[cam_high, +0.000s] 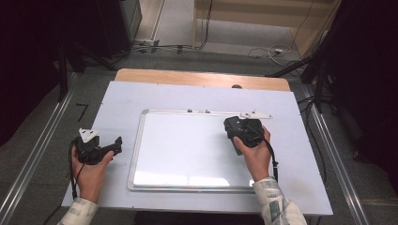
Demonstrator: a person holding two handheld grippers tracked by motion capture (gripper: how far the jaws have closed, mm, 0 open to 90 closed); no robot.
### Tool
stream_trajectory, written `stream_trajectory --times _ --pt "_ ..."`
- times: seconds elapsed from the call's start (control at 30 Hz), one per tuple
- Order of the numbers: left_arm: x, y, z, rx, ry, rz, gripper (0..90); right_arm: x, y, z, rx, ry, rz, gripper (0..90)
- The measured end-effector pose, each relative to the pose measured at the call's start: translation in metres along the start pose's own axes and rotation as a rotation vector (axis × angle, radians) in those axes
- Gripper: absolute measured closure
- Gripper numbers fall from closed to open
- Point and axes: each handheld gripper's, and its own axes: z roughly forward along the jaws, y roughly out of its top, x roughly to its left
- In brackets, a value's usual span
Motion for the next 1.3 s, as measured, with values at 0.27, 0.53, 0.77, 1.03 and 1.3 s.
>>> stream_trajectory --times 0.27,0.53,0.77,1.03,1.3 --pt "0.0 0.0 0.0 -0.002 -0.001 0.001 7.9 -0.008 0.0 -0.002 -0.009 -0.035 0.012 38.6" --pt "0.0 0.0 0.0 -0.002 -0.002 -0.001 7.9 -0.022 -0.002 0.002 -0.007 -0.076 0.052 38.5" --pt "-0.001 0.0 0.001 -0.005 -0.004 -0.002 7.9 -0.031 -0.001 0.005 -0.021 -0.124 0.09 38.4" --pt "0.0 0.0 0.0 -0.003 -0.005 0.0 7.9 -0.044 0.001 0.015 -0.01 -0.196 0.13 38.3" --pt "0.0 0.0 0.001 -0.004 -0.005 -0.002 7.9 -0.054 0.001 0.027 0.009 -0.222 0.138 38.3"
